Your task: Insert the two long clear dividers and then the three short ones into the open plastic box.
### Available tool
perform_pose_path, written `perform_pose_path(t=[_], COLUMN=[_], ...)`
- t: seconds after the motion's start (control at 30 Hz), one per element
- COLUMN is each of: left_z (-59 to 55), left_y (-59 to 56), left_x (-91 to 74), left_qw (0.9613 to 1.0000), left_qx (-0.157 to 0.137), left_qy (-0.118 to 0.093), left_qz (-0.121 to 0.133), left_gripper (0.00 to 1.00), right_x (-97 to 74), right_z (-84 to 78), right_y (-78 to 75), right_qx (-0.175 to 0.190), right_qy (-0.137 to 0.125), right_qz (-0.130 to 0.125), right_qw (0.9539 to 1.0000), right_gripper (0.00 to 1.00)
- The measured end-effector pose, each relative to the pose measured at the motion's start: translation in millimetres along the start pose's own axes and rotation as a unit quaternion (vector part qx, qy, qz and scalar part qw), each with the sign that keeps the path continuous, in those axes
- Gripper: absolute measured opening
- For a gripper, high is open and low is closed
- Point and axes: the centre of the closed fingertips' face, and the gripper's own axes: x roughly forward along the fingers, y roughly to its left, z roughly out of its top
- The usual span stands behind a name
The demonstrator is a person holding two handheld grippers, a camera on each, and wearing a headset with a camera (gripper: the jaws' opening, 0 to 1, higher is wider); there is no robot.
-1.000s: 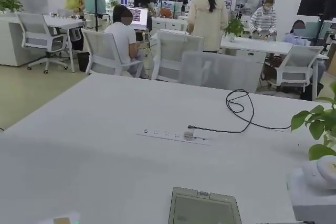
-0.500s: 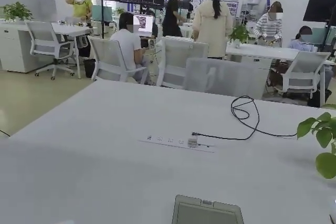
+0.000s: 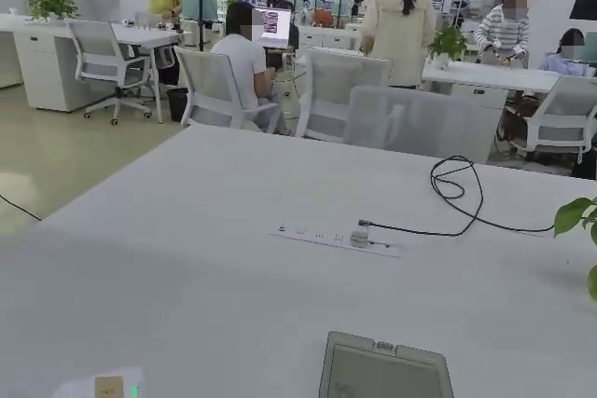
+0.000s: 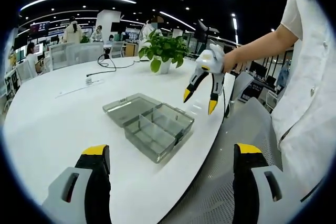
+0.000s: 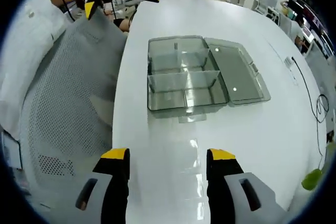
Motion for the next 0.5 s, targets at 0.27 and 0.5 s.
perform_pose_path(t=[0.27, 0.5], left_z=[-1.4, -3.0], left_y=[3.6, 5.3], left_x=[-1.0, -0.8], left_qw=[1.0, 0.9999], left_qx=[-0.006, -0.011], left_qy=[-0.002, -0.005], left_qz=[0.003, 0.005], left_gripper=[1.0, 1.0], right_x=[20.0, 30.7], right_z=[-14.8, -23.5], right_y=[-9.1, -12.6], right_qx=[-0.046, -0.074], right_qy=[0.045, 0.076], right_qz=[0.008, 0.018], right_qw=[0.9979, 0.9942], right_gripper=[0.54, 0.51])
